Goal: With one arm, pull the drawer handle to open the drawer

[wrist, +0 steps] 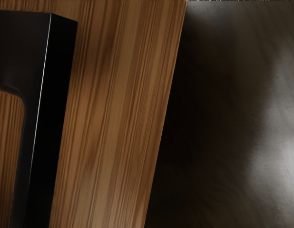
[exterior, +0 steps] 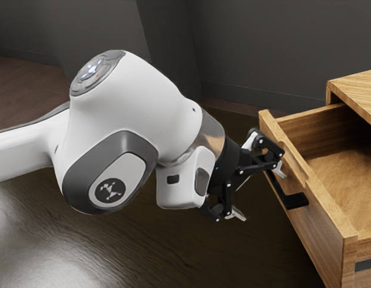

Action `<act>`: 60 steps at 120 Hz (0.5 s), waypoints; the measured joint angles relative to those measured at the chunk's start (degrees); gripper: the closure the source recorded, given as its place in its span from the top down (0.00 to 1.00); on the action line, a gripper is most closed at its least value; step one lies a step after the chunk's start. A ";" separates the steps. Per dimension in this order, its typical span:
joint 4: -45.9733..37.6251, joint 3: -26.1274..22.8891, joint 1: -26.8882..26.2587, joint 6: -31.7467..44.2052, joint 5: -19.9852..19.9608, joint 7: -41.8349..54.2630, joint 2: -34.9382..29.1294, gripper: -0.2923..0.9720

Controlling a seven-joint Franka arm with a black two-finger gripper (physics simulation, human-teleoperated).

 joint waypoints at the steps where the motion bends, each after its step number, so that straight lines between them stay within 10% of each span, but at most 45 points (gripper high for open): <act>1: -0.15 0.00 -0.01 0.01 -0.01 0.00 -0.12 0.74; 60: -6.04 0.06 -0.12 0.04 -0.04 -0.26 -6.36 0.72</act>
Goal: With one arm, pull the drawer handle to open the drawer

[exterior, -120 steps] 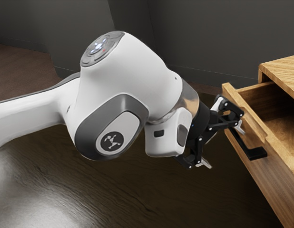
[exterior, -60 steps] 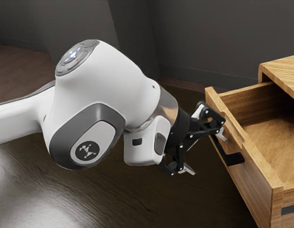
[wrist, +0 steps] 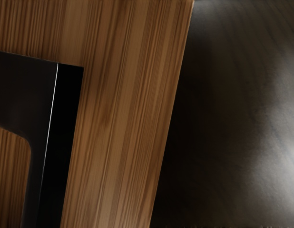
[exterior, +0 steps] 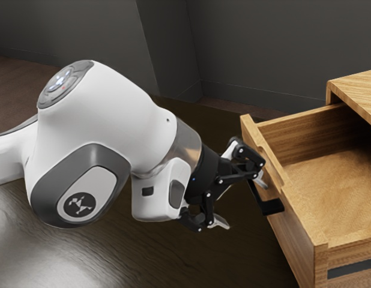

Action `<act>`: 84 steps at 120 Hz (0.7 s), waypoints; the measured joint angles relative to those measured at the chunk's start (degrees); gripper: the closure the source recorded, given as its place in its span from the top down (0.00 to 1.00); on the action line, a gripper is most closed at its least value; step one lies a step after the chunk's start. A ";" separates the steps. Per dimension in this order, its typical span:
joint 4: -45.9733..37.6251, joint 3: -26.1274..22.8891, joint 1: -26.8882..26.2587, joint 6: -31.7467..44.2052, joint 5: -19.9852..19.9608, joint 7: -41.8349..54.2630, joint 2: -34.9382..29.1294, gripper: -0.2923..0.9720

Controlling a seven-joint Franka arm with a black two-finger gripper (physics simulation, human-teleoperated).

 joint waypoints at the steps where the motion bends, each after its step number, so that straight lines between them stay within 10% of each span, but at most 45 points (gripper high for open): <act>1: -0.12 -0.01 -0.01 0.00 0.00 0.00 -0.11 0.72; 84: -7.44 2.13 0.04 -0.02 0.18 -0.32 -8.00 0.75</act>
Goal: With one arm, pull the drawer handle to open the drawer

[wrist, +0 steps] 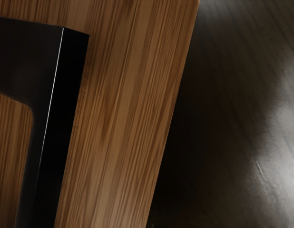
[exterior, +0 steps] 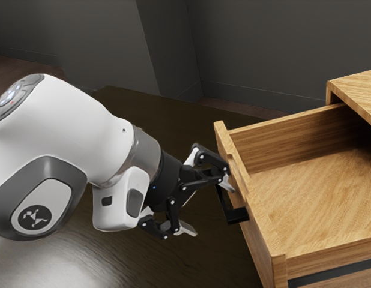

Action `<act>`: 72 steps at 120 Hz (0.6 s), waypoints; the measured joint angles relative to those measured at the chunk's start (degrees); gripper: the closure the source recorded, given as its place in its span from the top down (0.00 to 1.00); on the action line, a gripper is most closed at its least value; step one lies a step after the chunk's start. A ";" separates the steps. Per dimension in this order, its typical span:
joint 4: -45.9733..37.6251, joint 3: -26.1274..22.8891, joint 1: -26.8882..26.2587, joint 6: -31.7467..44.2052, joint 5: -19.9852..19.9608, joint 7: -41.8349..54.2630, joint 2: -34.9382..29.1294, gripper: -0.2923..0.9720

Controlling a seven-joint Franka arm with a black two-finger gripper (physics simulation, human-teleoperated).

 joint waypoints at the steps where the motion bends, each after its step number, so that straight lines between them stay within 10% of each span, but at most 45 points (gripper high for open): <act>1: -0.06 0.00 0.00 0.00 -0.01 0.00 -0.03 0.75; 72: -4.83 3.18 -0.30 -0.68 0.70 -0.09 -6.27 0.82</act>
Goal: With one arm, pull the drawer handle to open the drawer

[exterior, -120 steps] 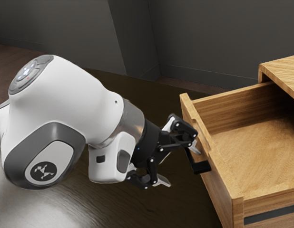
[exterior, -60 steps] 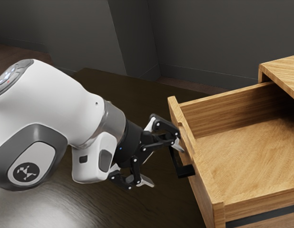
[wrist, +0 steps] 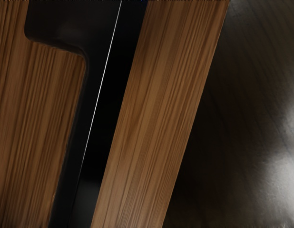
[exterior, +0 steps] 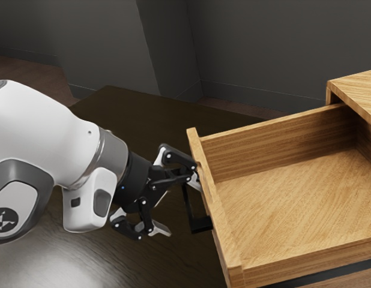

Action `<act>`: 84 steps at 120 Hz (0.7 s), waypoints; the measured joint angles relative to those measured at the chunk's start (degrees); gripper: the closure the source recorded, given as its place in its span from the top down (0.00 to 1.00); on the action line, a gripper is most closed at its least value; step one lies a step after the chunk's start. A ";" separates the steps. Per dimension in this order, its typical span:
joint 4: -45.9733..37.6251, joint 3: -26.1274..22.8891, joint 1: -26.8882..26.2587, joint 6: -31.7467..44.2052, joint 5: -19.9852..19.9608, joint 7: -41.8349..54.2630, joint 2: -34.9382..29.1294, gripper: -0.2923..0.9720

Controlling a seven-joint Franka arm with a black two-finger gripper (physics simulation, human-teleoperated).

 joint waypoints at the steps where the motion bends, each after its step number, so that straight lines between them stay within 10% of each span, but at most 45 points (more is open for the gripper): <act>1: -0.01 0.01 0.00 -0.01 0.00 0.00 -0.03 0.82; 27: 0.26 0.64 -0.17 -0.13 0.38 0.04 -0.40 0.75; 48: 1.49 1.44 -0.46 -0.76 0.92 0.12 -1.44 0.48; 84: 6.43 3.12 0.24 -3.11 0.48 -1.15 -0.60 0.69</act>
